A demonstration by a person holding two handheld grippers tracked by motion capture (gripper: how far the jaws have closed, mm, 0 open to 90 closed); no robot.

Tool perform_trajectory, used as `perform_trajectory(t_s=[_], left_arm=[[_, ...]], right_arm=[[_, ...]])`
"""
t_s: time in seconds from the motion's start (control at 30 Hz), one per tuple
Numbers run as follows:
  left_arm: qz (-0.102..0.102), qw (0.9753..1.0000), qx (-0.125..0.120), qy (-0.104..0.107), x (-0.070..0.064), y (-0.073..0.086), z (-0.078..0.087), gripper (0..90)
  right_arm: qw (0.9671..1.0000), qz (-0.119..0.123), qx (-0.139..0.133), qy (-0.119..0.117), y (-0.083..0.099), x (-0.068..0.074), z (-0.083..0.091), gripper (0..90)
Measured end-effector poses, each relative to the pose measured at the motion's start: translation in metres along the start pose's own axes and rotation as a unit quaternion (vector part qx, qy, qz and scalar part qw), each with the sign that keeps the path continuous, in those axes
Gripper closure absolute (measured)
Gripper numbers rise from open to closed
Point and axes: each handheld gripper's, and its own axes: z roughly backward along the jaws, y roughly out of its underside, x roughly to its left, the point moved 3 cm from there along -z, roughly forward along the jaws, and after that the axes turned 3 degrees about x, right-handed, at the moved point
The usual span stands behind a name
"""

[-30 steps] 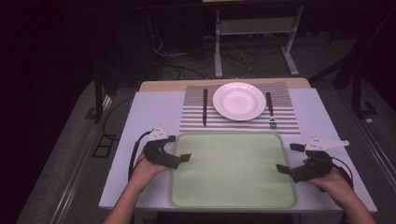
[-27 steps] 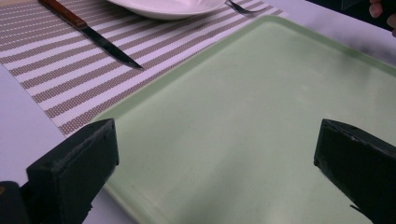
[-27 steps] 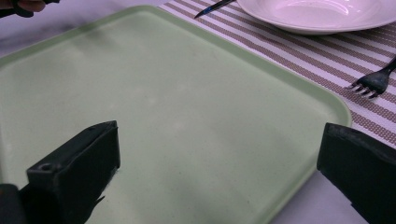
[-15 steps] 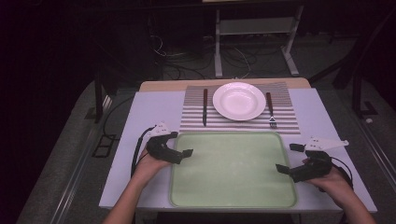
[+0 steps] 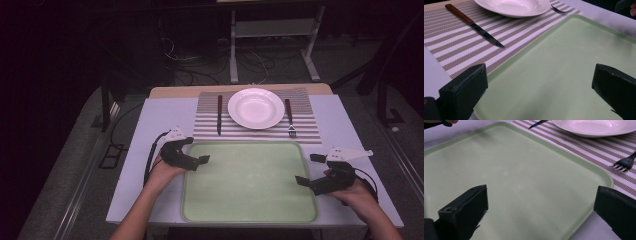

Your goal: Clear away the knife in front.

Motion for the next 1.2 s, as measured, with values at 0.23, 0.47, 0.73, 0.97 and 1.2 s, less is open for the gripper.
perform_trajectory(t_s=[0.23,0.47,0.73,0.97,1.2], left_arm=[[0.000,1.0000,-0.005,-0.001,0.003,-0.007,-0.009,0.0],[0.000,1.0000,-0.004,-0.002,0.007,-0.013,-0.018,0.1],[-0.002,0.9999,-0.007,-0.009,0.011,-0.019,-0.025,4.5],[-0.003,0.9999,-0.009,-0.011,0.015,-0.025,-0.030,5.8],[-0.002,0.9999,-0.010,-0.011,0.021,-0.032,-0.037,9.7]], right_arm=[[1.0000,-0.001,-0.002,0.001,0.000,0.000,0.001,0.0],[1.0000,-0.001,-0.002,0.001,0.000,0.000,0.001,0.0],[1.0000,-0.001,-0.002,0.000,0.000,0.000,0.001,0.0],[1.0000,-0.001,-0.001,-0.001,0.000,0.000,0.000,0.0],[1.0000,-0.003,-0.001,0.000,0.001,0.000,0.000,0.0]])
